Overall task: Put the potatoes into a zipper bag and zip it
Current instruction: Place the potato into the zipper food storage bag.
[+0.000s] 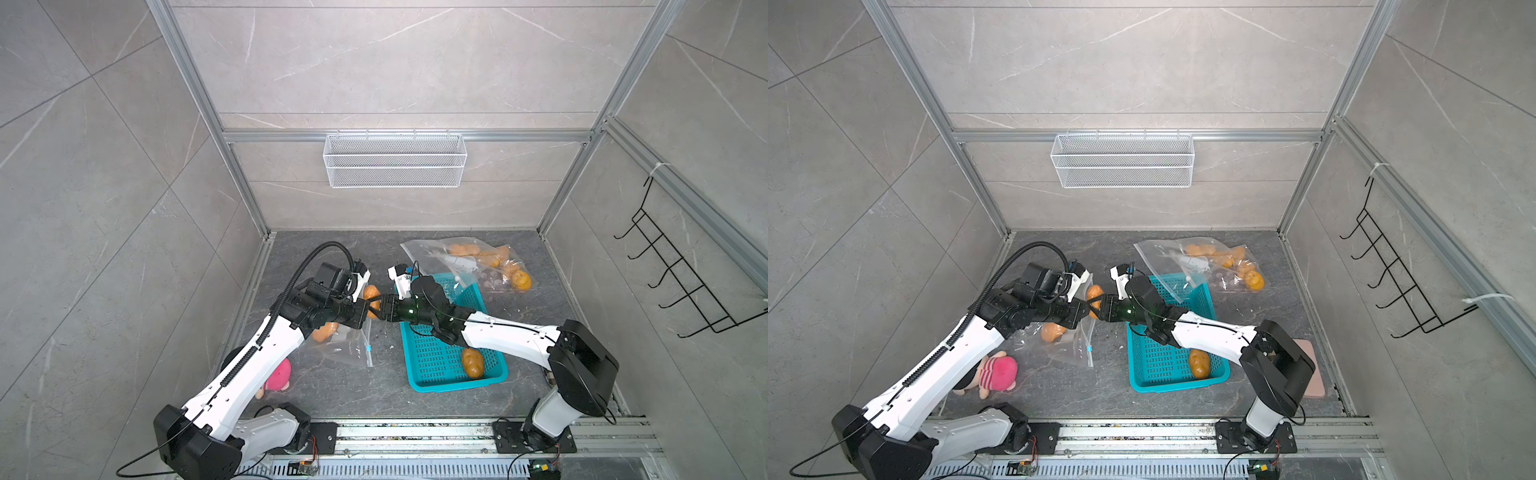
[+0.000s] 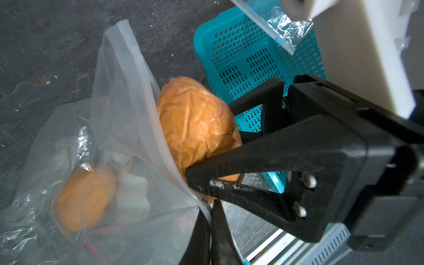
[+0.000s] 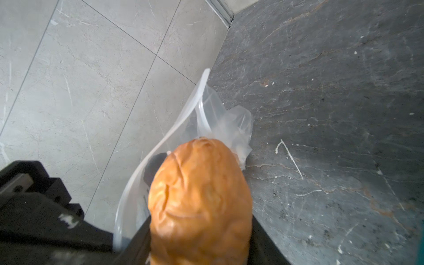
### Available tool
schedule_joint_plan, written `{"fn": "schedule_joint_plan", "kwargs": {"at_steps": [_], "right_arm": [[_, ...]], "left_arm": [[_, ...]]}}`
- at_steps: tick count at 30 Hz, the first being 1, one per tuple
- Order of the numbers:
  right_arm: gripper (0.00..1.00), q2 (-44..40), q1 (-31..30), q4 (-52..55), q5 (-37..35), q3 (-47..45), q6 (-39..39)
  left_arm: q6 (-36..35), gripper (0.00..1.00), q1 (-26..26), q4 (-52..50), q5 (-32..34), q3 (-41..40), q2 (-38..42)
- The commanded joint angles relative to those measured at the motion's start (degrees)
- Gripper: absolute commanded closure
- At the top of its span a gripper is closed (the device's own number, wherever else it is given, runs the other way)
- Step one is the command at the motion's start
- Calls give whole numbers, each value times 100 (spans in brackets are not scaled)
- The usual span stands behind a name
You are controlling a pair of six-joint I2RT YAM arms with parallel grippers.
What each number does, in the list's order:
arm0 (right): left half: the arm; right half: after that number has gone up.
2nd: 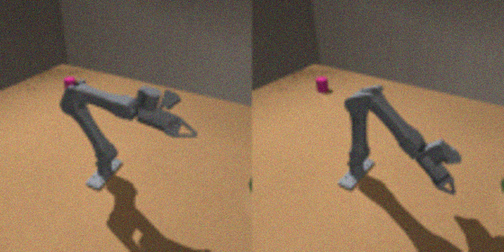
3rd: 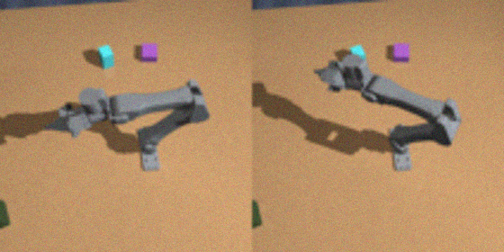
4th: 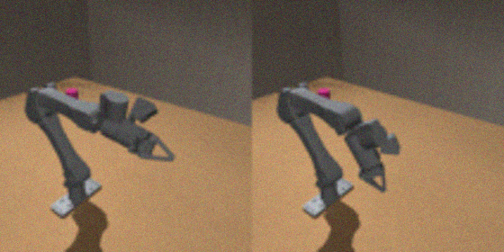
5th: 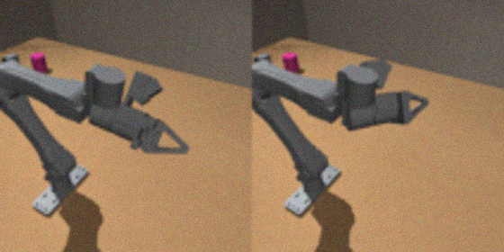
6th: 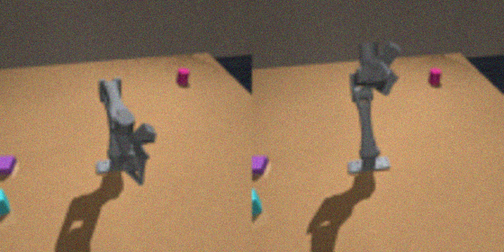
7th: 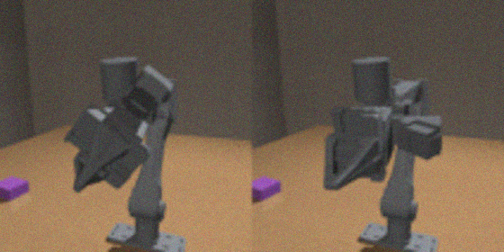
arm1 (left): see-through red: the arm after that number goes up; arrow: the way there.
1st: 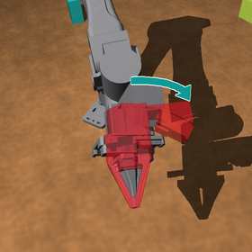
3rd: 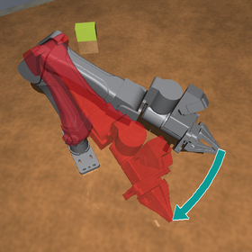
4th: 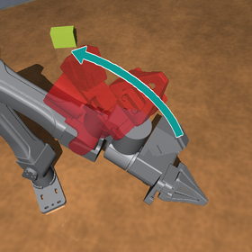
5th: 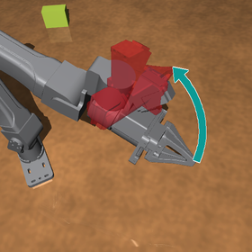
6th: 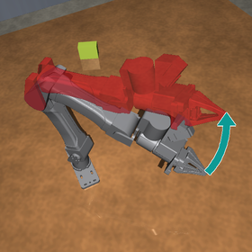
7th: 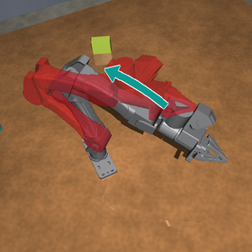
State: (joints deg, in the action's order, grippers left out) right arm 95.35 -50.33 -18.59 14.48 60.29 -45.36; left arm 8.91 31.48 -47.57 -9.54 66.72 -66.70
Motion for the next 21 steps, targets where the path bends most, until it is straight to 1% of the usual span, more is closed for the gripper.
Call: {"fn": "schedule_joint_plan", "kwargs": {"at_steps": [1, 4, 8, 13, 17, 21], "right_arm": [[61, -32, -116, 248, -6, -79, 258], [61, -18, -212, 384, 46, -44, 444], [61, 54, -348, 957, 132, 230, 863], [60, 96, -389, 1489, 70, 430, 1153], [59, 190, -385, 2069, -236, 792, 1212], [56, 309, -366, 2310, -368, 1153, 1043]], "left_arm": [[-5, 100, -2, 159, -32, -19, 148], [-5, 100, -11, 169, -26, -27, 151], [-2, 100, -18, 169, -26, -26, 139], [-11, 100, -20, 177, -26, -27, 131], [-8, 100, -22, 169, -130, -27, 88], [-34, 100, -20, 127, -245, -6, -22]]}}
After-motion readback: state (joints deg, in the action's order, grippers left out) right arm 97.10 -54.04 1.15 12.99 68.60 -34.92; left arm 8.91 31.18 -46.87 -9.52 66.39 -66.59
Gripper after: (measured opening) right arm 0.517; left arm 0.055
